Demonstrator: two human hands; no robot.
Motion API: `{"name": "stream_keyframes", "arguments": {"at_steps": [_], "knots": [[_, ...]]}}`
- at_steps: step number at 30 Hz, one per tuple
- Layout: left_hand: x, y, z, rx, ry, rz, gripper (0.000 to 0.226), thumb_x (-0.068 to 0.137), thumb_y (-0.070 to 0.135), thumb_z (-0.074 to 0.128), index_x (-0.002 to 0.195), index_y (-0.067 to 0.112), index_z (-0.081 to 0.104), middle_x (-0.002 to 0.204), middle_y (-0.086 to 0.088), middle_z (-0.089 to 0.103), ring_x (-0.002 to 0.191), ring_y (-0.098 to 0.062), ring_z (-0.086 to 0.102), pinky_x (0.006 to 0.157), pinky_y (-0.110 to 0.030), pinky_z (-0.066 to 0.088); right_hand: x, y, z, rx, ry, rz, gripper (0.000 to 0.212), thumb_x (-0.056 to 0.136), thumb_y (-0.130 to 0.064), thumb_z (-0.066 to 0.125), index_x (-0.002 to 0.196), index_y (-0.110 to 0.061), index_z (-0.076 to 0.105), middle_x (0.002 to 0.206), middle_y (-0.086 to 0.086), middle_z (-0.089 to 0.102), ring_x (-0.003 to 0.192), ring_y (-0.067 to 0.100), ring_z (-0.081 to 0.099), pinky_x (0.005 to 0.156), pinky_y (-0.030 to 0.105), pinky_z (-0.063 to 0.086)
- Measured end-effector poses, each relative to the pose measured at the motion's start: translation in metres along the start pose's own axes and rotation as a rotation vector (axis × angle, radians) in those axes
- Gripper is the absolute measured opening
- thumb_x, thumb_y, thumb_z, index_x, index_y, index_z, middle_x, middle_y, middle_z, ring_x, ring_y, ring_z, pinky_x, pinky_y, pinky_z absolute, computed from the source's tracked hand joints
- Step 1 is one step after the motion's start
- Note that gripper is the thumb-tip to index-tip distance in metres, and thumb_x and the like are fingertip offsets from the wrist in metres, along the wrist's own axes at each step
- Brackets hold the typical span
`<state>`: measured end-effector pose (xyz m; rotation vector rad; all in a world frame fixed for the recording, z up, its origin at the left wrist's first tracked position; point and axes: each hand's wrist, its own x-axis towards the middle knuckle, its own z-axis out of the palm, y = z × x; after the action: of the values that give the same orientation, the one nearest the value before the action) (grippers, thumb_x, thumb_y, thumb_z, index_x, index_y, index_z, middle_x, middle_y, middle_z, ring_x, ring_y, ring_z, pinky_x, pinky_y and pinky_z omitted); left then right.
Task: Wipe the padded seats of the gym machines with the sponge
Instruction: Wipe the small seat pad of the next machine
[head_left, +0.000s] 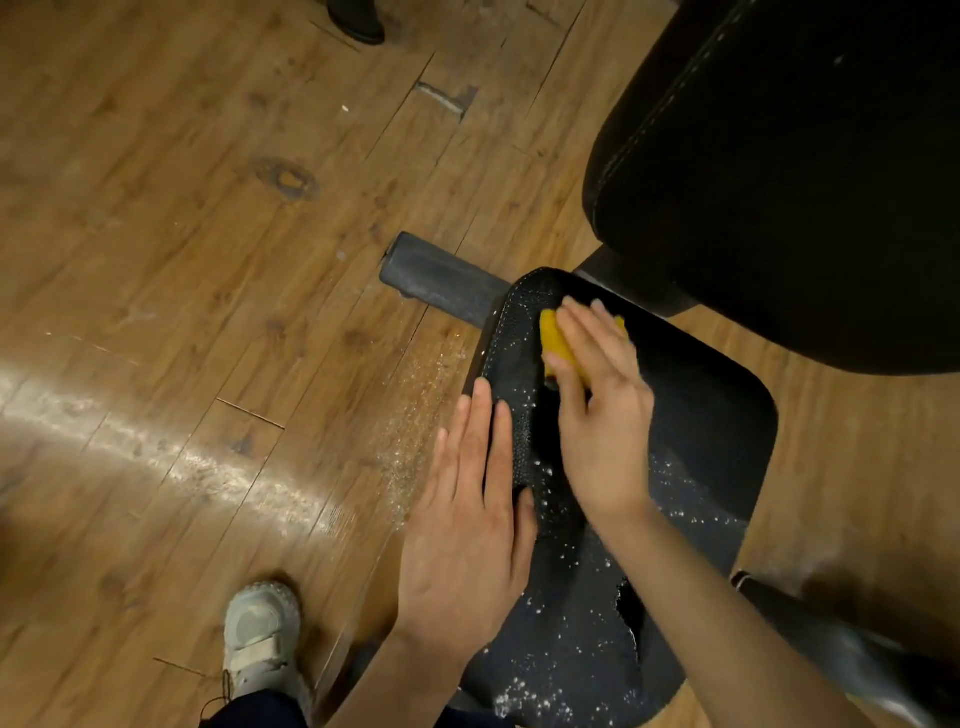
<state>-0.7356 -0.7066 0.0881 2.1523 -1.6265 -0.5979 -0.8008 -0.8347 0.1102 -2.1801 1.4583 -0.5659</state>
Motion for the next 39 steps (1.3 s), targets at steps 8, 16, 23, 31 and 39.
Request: {"name": "stream_keyframes", "arguments": {"at_steps": [8,16,23,31,39], "knots": [[-0.001,-0.002,0.001,-0.008,0.003,0.007,0.065,0.099,0.027,0.038,0.154,0.001,0.014,0.163,-0.015,0.001,0.152,-0.025,0.002,0.12,-0.044,0.025,-0.015,-0.017,0.005,0.069,0.027,0.046,0.042,0.093,-0.017,0.061,0.134,-0.01,0.054,0.141,-0.002,0.051,0.138,0.011,0.038,0.117,0.036,0.03],[-0.001,-0.002,0.002,-0.013,0.012,0.007,0.064,0.1,0.029,0.034,0.154,0.001,0.014,0.164,-0.014,0.0,0.151,-0.025,0.003,0.12,-0.043,0.022,0.067,-0.007,0.014,0.059,0.088,0.123,0.038,0.093,-0.019,0.061,0.129,-0.009,0.06,0.135,0.002,0.058,0.127,0.013,0.051,0.11,0.037,0.039],[-0.013,-0.004,0.0,-0.137,0.056,-0.052,0.067,0.1,0.027,0.039,0.155,0.004,0.009,0.164,-0.01,0.0,0.152,-0.022,0.001,0.122,-0.039,0.011,0.036,0.002,-0.005,-0.02,-0.132,-0.118,0.038,0.095,-0.013,0.059,0.132,-0.01,0.058,0.138,-0.001,0.055,0.134,0.011,0.043,0.115,0.032,0.032],[-0.022,-0.007,0.01,-0.164,0.071,-0.115,0.068,0.099,0.03,0.039,0.155,0.005,0.009,0.164,-0.01,0.007,0.151,-0.02,0.006,0.12,-0.041,0.019,-0.016,-0.017,0.006,0.044,-0.071,-0.102,0.037,0.09,-0.015,0.067,0.126,-0.011,0.062,0.132,-0.001,0.059,0.131,0.01,0.047,0.113,0.038,0.036],[-0.022,-0.009,0.011,-0.158,0.092,-0.096,0.064,0.1,0.032,0.033,0.154,0.003,0.013,0.164,-0.011,0.009,0.151,-0.021,0.009,0.119,-0.039,0.015,0.039,-0.024,0.023,0.043,0.067,0.011,0.035,0.092,-0.017,0.063,0.126,-0.009,0.062,0.131,0.002,0.058,0.128,0.014,0.049,0.109,0.039,0.039]]}}
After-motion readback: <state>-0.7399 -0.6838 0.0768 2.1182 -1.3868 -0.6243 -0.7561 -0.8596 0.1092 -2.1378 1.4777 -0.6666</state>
